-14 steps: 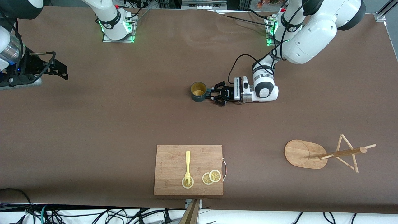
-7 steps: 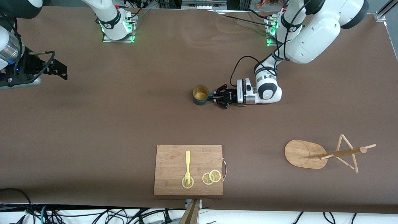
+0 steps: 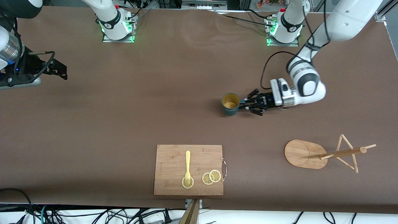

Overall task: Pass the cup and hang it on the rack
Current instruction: 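Lift the mug by its handle with the left gripper toward the rack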

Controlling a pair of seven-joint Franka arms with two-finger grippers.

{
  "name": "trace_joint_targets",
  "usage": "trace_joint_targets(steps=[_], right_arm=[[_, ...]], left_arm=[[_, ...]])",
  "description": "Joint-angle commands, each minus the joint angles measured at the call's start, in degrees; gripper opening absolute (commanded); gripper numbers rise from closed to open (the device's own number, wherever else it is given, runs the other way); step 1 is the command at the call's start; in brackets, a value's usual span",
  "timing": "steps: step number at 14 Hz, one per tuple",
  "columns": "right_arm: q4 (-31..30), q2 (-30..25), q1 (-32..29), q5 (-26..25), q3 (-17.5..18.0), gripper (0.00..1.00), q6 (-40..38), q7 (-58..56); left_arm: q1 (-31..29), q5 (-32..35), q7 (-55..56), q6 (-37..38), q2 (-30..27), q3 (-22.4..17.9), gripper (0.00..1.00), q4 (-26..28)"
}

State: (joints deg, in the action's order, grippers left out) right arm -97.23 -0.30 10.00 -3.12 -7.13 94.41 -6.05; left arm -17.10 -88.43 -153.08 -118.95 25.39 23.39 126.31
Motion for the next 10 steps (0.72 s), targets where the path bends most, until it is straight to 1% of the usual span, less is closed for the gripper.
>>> trace_joint_targets(steps=[1,2,4,6,8,10], right_arm=[[1.16,0.47,0.38,-0.57,-0.08,1.0,-0.19,0.77],[1.25,0.47,0.38,-0.57,-0.08,1.0,-0.19,0.77],[1.25,0.47,0.38,-0.57,-0.08,1.0,-0.19,0.77],[1.25,0.47,0.55,-0.57,-0.08,1.0,-0.19,0.77],[1.25,0.47,0.55,-0.48,-0.08,1.0,-0.19,0.77],[1.25,0.47,0.55,-0.48,-0.08,1.0,-0.19,0.77]], left_arm=[[-8.62,6.93,10.37,3.01,-7.27,0.78,0.0,4.82],[-10.91,9.05,14.08,6.59,-7.63,-0.44,0.0,4.74],[-11.29,13.18,22.78,12.75,-9.12,-7.01,0.0,4.65],[-11.29,15.91,32.97,17.59,-10.71,-12.12,0.0,4.56],[-11.2,16.62,41.41,21.28,-11.15,-14.77,0.0,3.6],[-11.46,17.41,50.82,27.25,-10.8,-16.35,0.0,1.15]])
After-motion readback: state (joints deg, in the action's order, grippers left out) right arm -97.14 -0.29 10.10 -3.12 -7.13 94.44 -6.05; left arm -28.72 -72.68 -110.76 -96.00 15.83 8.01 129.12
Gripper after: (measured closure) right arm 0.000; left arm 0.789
